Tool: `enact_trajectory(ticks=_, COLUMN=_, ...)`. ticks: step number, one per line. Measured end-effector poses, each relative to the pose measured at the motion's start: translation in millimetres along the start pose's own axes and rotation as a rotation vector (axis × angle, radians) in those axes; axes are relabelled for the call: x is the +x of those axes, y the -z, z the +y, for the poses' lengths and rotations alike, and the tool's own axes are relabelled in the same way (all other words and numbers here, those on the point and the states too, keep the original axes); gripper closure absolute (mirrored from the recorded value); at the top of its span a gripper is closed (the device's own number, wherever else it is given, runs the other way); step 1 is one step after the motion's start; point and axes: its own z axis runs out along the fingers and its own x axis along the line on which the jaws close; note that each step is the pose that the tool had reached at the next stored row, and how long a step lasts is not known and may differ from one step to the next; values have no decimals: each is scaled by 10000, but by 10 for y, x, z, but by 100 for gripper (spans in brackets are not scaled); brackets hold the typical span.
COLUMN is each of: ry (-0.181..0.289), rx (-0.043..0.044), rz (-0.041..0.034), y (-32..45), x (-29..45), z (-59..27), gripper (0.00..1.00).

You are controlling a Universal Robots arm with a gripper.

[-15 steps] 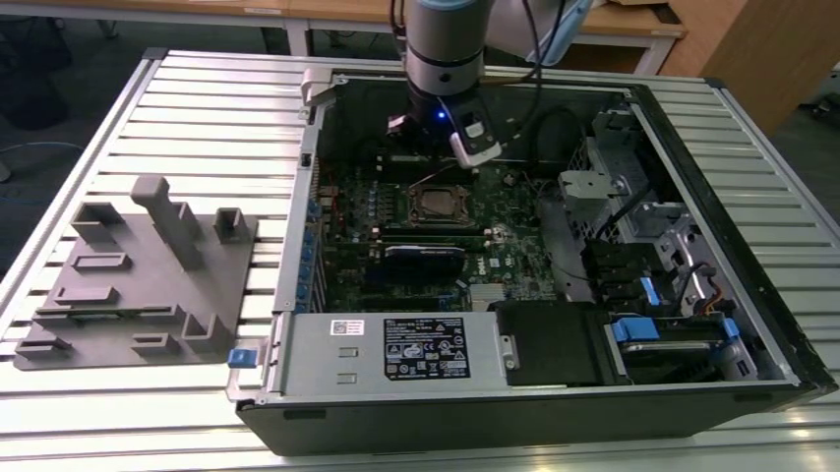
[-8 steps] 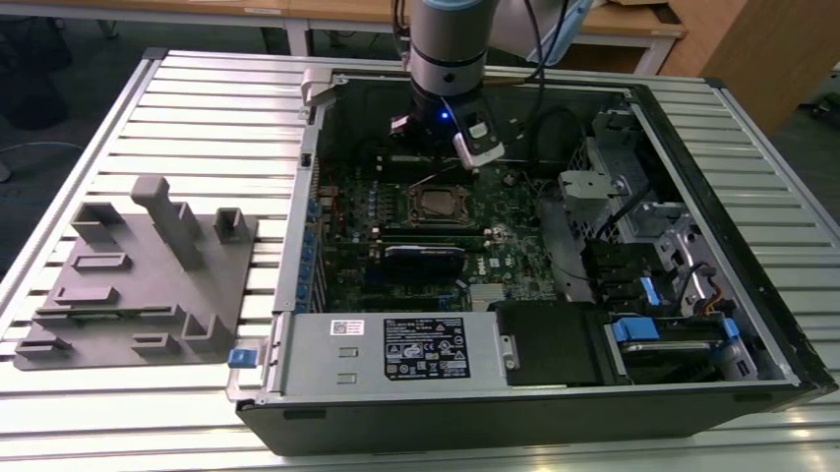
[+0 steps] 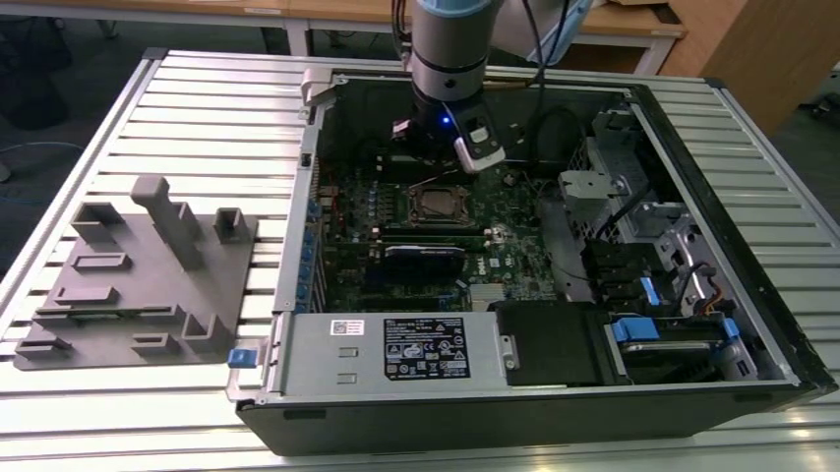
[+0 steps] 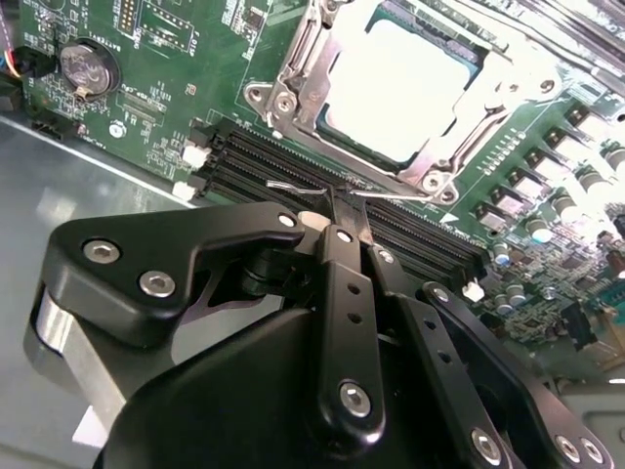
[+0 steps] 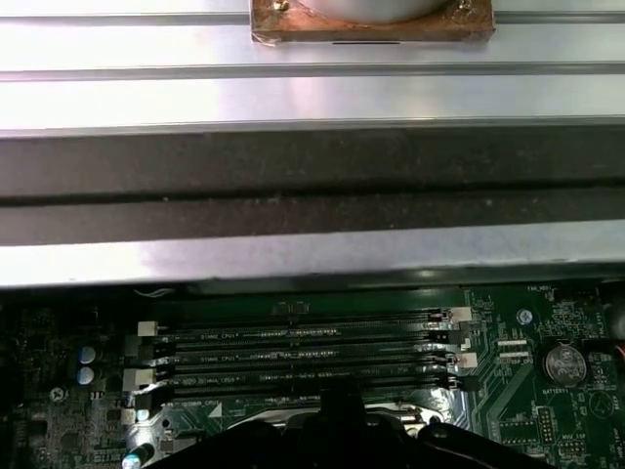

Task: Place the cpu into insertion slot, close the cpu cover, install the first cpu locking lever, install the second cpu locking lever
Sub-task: 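Install the first cpu locking lever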

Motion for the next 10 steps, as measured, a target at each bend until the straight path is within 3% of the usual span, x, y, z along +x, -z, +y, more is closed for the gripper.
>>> enact_trajectory(ticks=10, ry=-1, rx=7, rz=-1, y=-58, x=-23, z=-11, gripper=89)
